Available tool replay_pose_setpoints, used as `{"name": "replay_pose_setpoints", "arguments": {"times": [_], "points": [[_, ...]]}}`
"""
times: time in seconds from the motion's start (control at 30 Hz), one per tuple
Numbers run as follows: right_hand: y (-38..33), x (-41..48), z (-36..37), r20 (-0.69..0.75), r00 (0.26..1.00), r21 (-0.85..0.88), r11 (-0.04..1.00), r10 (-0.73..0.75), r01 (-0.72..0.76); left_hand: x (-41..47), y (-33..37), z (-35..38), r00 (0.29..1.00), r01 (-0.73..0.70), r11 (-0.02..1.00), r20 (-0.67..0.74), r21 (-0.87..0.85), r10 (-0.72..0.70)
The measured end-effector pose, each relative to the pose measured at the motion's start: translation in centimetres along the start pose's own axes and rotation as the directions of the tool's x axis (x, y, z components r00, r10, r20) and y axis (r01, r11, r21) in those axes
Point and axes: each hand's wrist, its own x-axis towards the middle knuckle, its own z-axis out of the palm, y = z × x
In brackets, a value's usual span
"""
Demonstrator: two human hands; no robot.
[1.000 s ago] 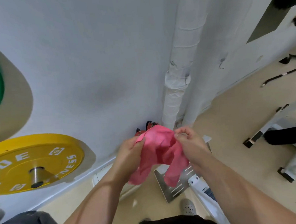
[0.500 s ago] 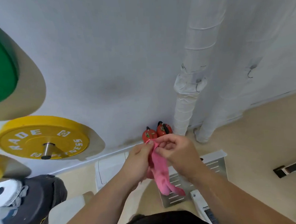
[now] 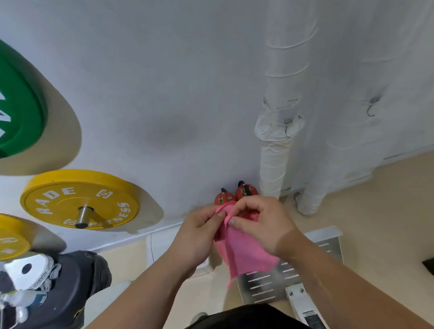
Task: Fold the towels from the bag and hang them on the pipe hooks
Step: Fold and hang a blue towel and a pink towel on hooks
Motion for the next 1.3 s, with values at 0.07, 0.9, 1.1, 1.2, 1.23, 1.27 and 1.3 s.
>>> {"name": "replay_pose_setpoints", "arguments": {"times": [0.07,0.9,1.1,1.2,1.23,1.27,1.3], "points": [[-0.4,-0.1,0.1,0.026,1.000,0.042,0.999,-0.001,0.000,-0.2,0.1,-0.2,0.998,0.002,1.000,0.066,0.028,-0.004],[-1.5,0.1,0.9,-0.097,0.994,-0.051,0.998,-0.041,0.036,-0.3,1.2,-2.8,0.960,-0.010,0.999,0.282,0.053,-0.005],[-0.9,-0.3,0.5,-0.055,0.990,-0.111,0.986,-0.130,0.123,-0.4,1.9,-2.8,0.978,-0.100,0.991,0.191,0.094,0.081],[0.4,-0.2,0.4,-0.038,0.982,-0.157,0.972,-0.184,0.176,-0.2,3.1,-3.1,0.978,-0.189,0.967,0.126,0.173,0.169],[1.0,0.0,0.4,-0.020,0.982,-0.168,0.969,-0.187,0.181,-0.1,3.4,-3.4,0.975,-0.210,0.962,0.105,0.176,0.194],[1.5,0.1,0.5,-0.002,0.984,-0.179,0.968,-0.181,0.178,0.0,3.7,-3.7,0.971,-0.233,0.957,0.087,0.172,0.221],[2.0,0.2,0.6,0.009,0.985,-0.196,0.965,-0.175,0.173,0.1,4.0,-4.1,0.966,-0.255,0.953,0.074,0.166,0.246]]}}
